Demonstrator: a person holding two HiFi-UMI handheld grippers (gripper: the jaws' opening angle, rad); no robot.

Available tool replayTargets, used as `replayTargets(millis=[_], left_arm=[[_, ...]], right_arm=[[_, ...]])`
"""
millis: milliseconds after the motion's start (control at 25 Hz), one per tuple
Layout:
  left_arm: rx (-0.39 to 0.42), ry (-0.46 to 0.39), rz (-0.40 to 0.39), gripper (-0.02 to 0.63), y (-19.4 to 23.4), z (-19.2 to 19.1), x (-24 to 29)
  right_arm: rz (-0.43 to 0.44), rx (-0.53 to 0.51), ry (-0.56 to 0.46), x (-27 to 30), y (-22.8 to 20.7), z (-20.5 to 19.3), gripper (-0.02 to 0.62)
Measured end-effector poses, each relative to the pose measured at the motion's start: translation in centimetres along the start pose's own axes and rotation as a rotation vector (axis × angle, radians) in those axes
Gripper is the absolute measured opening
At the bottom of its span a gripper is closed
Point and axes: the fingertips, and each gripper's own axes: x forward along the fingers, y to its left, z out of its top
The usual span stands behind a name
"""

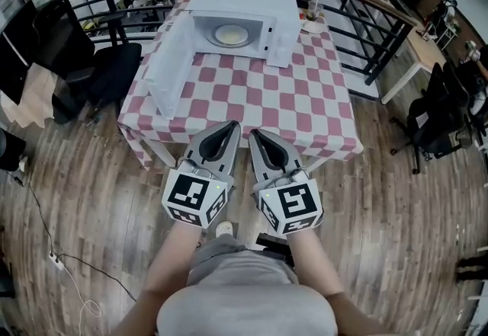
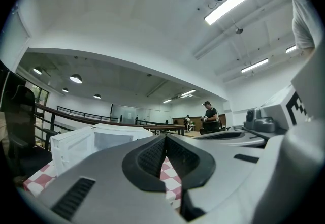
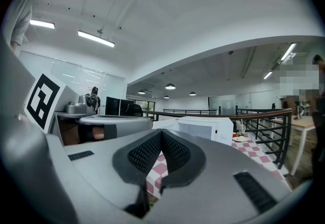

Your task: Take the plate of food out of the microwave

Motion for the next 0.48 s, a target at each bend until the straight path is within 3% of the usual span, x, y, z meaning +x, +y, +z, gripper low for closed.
replayTargets(millis=[480], left_arm=[[-0.023, 0.013, -0.039, 0.003, 4.5, -0.5, 3.6]], right_arm=[[-0.049, -0.017, 0.024, 5.4, -1.7, -0.5, 0.025]])
